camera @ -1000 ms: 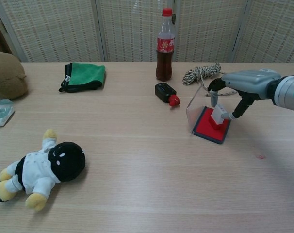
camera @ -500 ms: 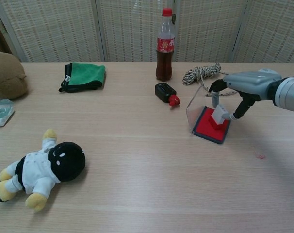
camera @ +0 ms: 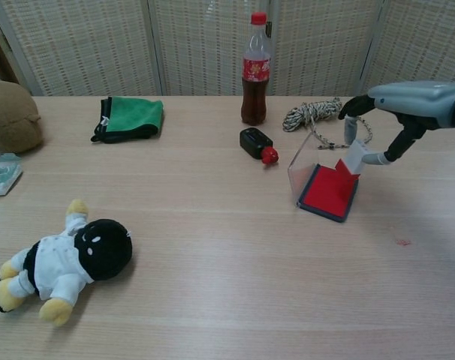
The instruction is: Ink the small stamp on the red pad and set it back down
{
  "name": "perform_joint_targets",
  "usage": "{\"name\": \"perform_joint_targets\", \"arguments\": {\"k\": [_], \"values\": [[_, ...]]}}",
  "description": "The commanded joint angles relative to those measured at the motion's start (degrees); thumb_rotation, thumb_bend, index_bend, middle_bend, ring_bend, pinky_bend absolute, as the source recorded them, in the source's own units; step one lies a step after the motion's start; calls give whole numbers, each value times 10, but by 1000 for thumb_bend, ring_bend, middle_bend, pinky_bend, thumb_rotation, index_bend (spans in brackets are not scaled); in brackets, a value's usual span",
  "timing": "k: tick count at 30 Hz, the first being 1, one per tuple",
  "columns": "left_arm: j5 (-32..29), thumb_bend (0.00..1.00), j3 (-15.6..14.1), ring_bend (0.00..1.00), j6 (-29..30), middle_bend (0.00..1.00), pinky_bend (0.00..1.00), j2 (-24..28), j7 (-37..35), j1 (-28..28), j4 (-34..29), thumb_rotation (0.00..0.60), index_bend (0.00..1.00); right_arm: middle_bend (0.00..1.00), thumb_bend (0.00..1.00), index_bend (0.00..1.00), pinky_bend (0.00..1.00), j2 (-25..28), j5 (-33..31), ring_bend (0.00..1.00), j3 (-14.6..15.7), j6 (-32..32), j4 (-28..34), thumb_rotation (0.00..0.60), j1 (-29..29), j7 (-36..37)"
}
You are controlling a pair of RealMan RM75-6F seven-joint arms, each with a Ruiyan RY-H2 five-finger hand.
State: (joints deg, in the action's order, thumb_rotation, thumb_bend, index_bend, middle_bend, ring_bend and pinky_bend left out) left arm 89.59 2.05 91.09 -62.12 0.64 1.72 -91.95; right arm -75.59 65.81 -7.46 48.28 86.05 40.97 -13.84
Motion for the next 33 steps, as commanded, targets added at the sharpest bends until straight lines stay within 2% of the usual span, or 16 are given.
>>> {"name": "perform_joint_targets", "arguments": {"k": [1, 7, 13, 25, 33], "values": [[-3, 336, 1, 17, -1, 0, 66, -1, 3, 1, -1, 600, 17, 153, 354, 619, 0, 43, 15, 100, 20, 18, 43, 600, -23, -7], [-1, 337, 0, 17, -2, 0, 66, -5, 15, 2, -5, 600, 17, 152, 356, 620, 0, 74, 20, 100, 47, 21, 62, 600, -43, -22], [-1, 337, 0, 17, -2, 0, 66, -5, 17, 2, -5, 600, 17, 151, 359, 619, 0, 64, 24, 100, 63, 18, 45, 600, -49, -37], [4, 337, -1, 17, 10, 0, 67, 0, 4, -4, -6, 600, 17, 130, 361, 619, 0, 11, 28, 100, 64, 3, -8, 600, -46, -31], [3, 337, -1, 17, 10, 0, 66, 1, 1, -5, -6, 600, 17, 130, 361, 619, 0, -5, 26, 100, 63, -3, -26, 600, -45, -31]]}}
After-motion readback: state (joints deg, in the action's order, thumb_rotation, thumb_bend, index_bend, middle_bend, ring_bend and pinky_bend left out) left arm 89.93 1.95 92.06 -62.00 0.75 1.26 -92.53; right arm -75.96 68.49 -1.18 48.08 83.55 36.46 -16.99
